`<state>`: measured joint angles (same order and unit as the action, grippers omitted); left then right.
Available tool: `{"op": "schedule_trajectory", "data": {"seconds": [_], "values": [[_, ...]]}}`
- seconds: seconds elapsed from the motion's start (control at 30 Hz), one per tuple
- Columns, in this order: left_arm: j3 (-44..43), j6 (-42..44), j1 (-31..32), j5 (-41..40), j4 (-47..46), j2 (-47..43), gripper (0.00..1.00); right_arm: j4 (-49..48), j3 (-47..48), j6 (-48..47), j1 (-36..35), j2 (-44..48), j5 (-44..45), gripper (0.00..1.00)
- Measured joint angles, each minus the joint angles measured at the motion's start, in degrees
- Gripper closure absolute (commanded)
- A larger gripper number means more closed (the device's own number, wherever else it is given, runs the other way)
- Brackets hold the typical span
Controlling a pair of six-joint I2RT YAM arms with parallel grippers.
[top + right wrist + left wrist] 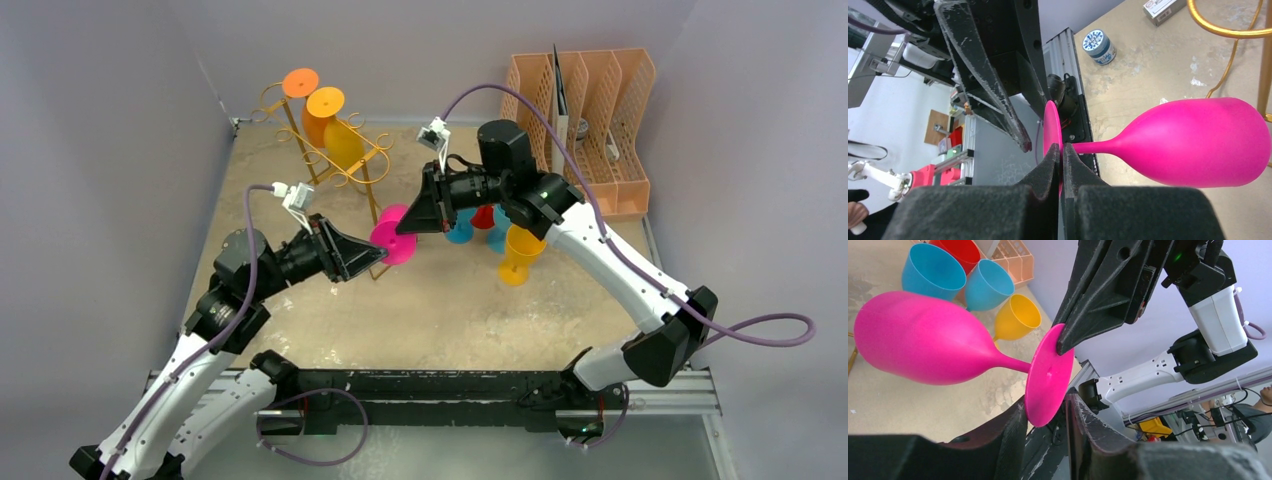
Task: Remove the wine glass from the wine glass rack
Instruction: Place the wine glass at the center of the board.
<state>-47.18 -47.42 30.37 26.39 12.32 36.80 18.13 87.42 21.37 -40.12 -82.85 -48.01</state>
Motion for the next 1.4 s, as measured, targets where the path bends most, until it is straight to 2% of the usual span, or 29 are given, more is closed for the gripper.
{"op": "schedule_trajectory", "data": {"seconds": [0.07,0.17,0.3,0.33,0.43,0.53,0.67,0.8,0.93,1.03,1.07,1.13,1.2,1.27,1.4], "values": [[0.2,0.0,0.0,0.4,-0.3,0.2,0.75,0.0,0.0,0.0,0.0,0.0,-0.9,1.0],[0.2,0.0,0.0,0.5,-1.0,0.5,0.87,-0.2,0.0,0.0,0.0,0.0,-2.1,1.0],[0.2,0.0,0.0,0.7,-1.2,0.6,0.96,-1.0,0.0,0.0,0.0,0.0,-3.1,1.0],[0.2,-0.1,0.0,0.7,-1.2,0.5,0.99,-1.0,0.0,0.0,0.0,0.0,-3.3,0.97],[0.3,-0.2,0.0,0.9,-1.7,0.4,1.0,-1.3,0.0,0.0,0.0,0.0,-4.0,0.91],[0.4,-0.1,0.0,1.1,-2.0,0.1,1.0,-1.2,0.0,-0.1,0.0,-0.1,-4.2,0.81],[1.2,0.0,0.0,1.3,-1.9,0.0,1.0,-0.2,0.0,-0.9,0.0,-0.5,-4.6,0.78],[1.4,0.0,0.0,2.0,-1.9,0.0,1.0,1.0,0.0,-1.8,0.0,-1.2,-6.1,0.86],[1.4,0.1,0.0,2.9,-2.0,0.1,1.0,2.2,0.0,-2.4,0.0,-1.5,-7.3,1.0],[1.5,0.1,0.0,3.7,-2.1,0.2,1.0,2.3,0.0,-2.6,0.1,-1.5,-8.5,1.0],[1.5,0.1,0.0,3.8,-2.1,0.3,0.97,2.3,0.0,-2.6,0.1,-1.5,-8.6,1.0],[1.5,0.0,0.0,3.9,-2.1,0.4,0.68,2.3,0.0,-2.6,0.1,-1.5,-8.6,1.0],[1.5,0.5,0.0,3.9,-2.2,0.6,0.5,2.1,-0.1,-2.5,0.1,-1.5,-8.3,1.0],[1.5,0.7,0.0,3.9,-1.6,0.9,0.42,1.7,-0.7,-2.4,0.1,-1.2,-6.8,1.0],[1.5,1.5,0.0,4.0,0.6,1.0,0.4,-1.7,-5.9,-1.0,0.0,1.2,-1.4,1.0]]}}
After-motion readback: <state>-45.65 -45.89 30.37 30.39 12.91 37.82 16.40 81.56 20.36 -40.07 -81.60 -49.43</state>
